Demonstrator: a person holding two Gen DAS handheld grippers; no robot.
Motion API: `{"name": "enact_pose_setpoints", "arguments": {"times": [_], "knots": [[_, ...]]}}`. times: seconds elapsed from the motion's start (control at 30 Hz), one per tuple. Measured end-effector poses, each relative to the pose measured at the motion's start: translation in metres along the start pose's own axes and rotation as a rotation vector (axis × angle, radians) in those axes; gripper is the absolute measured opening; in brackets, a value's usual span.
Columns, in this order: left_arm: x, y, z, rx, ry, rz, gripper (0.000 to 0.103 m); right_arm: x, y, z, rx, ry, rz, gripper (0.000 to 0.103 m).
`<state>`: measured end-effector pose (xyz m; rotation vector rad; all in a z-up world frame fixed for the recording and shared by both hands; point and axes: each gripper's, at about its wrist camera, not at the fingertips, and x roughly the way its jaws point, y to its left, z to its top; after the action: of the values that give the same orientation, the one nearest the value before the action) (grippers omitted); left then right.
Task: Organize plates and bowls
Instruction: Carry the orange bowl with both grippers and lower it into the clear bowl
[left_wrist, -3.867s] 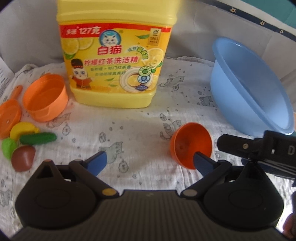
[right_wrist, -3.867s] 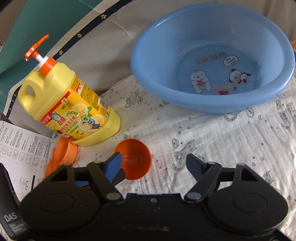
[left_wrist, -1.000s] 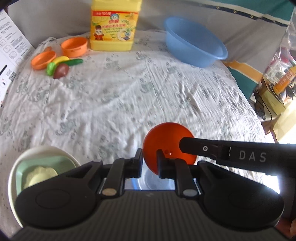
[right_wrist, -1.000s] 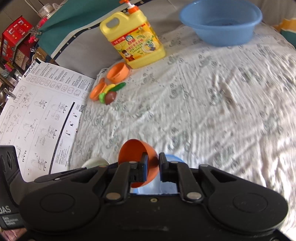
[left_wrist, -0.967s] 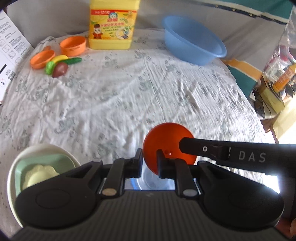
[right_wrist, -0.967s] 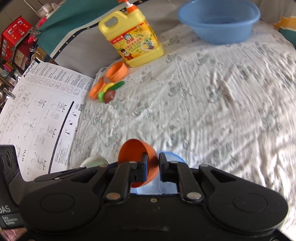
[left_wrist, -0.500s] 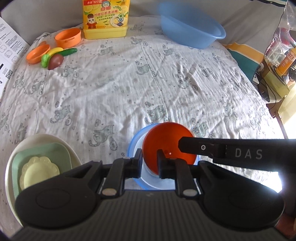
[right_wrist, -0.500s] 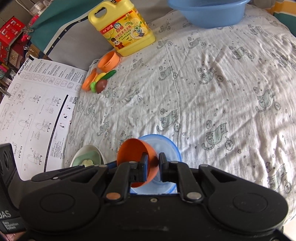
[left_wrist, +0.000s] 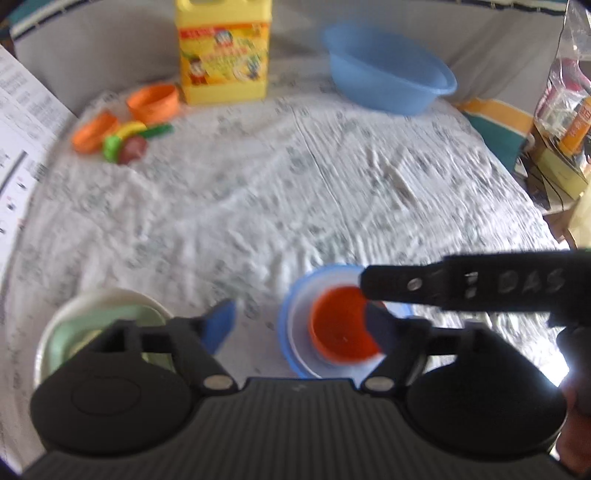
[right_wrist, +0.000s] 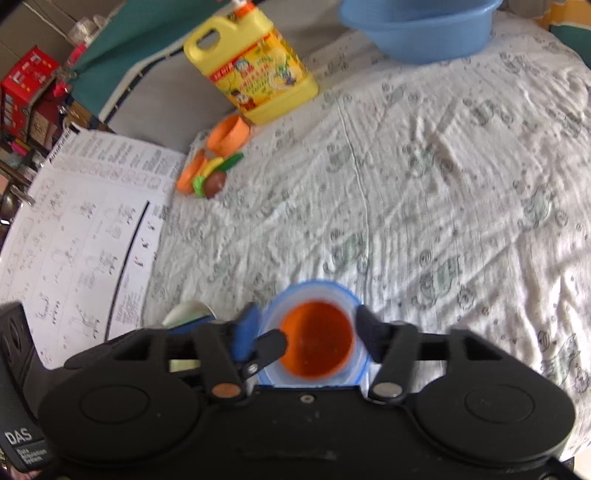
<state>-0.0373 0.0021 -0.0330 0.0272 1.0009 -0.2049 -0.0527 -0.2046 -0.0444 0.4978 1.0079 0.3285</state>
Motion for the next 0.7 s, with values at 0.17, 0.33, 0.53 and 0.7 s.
{"name": "enact_pose_setpoints", "arguments": {"times": [0.17,0.33,0.53,0.7], "knots": [[-0.007,0.015,-0.002,-0.038,-0.037,0.036,0.103,-0.007,-0.007,0.002,0.011,-0.032,-0.03,0.087],[-0.005,0.027,-0.008,-0.088,-0.017,0.024,0.103,-0.009,-0.013,-0.005,0.009,-0.042,-0.087,0.096],[-0.008,0.029,-0.013,-0.09,-0.027,0.015,0.103,-0.009,-0.012,-0.015,-0.003,-0.042,-0.124,0.103],[-0.013,0.029,-0.018,-0.081,-0.047,0.0,0.103,-0.013,-0.008,-0.018,-0.015,-0.054,-0.147,0.103]]}}
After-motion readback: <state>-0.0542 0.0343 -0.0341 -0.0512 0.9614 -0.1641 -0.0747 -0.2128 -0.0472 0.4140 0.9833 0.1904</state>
